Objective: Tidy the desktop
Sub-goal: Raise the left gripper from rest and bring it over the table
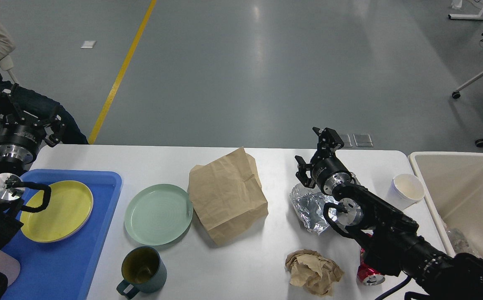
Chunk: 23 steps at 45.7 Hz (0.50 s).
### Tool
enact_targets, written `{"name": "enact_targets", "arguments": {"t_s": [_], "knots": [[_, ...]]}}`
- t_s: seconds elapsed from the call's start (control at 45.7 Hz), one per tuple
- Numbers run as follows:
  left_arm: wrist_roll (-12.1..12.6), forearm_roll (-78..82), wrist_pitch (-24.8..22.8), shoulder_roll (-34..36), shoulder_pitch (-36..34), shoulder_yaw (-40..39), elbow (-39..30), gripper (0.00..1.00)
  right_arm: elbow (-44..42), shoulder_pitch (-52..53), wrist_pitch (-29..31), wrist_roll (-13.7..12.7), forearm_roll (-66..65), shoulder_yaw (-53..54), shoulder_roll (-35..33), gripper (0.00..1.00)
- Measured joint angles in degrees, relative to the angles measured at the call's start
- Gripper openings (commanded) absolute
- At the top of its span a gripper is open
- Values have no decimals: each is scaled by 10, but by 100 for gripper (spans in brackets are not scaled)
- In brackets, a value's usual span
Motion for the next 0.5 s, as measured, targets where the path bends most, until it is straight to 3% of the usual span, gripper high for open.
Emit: {"name": "enact_targets", "arguments": {"t_s": [0.284, 0.416, 0.503], "knots": [[5, 2, 0, -17, -7, 31, -10, 96, 0, 0, 0, 0, 0, 0, 0, 100], [9, 4, 0, -15, -44, 152, -11, 96, 0, 0, 0, 0, 0, 0, 0, 100], [27, 6, 0, 7, -102, 320, -11, 96, -1, 0, 0, 0, 0, 0, 0, 100]]}}
